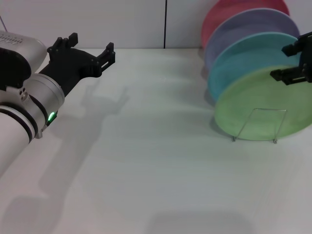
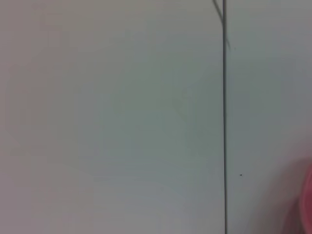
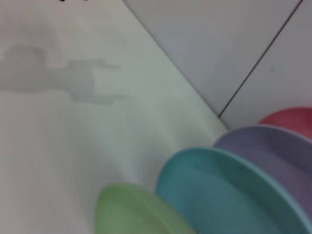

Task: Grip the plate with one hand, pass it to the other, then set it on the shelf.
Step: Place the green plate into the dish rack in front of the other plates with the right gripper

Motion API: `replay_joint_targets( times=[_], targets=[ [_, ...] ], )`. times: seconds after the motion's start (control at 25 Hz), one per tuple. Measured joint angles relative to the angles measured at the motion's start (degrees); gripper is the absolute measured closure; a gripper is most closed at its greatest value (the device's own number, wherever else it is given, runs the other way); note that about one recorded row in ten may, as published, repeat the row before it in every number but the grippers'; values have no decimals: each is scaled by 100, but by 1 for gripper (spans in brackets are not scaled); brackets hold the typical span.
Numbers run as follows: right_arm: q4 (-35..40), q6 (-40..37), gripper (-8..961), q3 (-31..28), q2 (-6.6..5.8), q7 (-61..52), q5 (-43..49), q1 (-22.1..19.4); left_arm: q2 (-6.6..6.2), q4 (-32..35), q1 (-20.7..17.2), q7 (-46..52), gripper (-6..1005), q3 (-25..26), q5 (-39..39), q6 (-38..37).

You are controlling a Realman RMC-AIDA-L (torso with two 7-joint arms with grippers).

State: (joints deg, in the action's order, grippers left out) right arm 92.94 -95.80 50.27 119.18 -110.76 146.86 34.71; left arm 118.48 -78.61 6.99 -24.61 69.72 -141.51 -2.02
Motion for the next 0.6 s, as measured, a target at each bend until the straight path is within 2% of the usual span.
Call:
replay_joint_targets(
  times=[0.36, 0.6],
  targets=[
    [111, -282, 324, 184, 3, -278, -14, 33, -9, 45, 9, 0, 138, 7, 0, 8],
    [838, -185, 254, 189, 32, -438, -157, -27, -9, 70, 19, 0, 138, 6, 0, 11]
  ],
)
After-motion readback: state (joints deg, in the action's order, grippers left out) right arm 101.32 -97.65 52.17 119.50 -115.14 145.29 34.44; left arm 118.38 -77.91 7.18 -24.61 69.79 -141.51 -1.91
